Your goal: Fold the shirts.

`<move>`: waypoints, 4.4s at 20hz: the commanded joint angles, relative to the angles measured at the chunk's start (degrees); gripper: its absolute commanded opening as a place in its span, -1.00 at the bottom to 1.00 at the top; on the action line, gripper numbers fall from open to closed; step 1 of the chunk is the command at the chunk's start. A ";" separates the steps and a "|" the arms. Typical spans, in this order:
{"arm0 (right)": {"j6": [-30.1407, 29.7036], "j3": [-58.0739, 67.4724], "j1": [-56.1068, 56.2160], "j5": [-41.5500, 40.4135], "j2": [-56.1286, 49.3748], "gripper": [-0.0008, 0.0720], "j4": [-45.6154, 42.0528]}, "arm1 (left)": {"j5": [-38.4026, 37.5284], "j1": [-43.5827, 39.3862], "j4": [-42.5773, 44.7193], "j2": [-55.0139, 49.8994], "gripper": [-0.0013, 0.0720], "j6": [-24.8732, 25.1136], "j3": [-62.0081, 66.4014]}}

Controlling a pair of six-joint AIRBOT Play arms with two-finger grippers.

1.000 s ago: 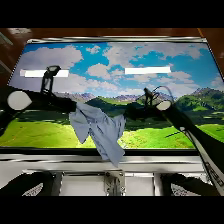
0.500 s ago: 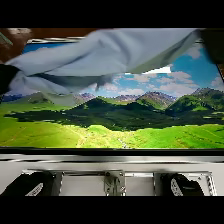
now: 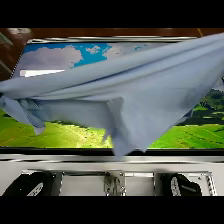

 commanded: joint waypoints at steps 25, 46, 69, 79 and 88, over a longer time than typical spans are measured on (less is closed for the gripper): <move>8.22 0.00 22.40 -21.49 -65.09 0.16 -9.60 | 32.35 19.23 -19.23 -34.88 -0.65 -5.75 -27.82; -0.13 -5.97 10.32 10.19 -60.72 0.56 -17.03 | 19.87 26.21 -31.91 -35.17 1.00 9.14 -46.07; 1.88 -5.97 20.59 2.64 -73.55 0.55 -5.05 | 23.43 25.42 -28.41 -24.57 -0.87 9.70 -45.35; -3.50 -2.01 23.12 -1.33 -70.64 -0.83 -5.01 | 24.28 26.80 -28.41 -8.15 -0.87 10.43 -40.30; -10.86 15.65 18.73 -2.19 -39.06 -0.83 -5.07 | 34.95 27.93 -31.10 -5.07 -0.87 14.91 -3.56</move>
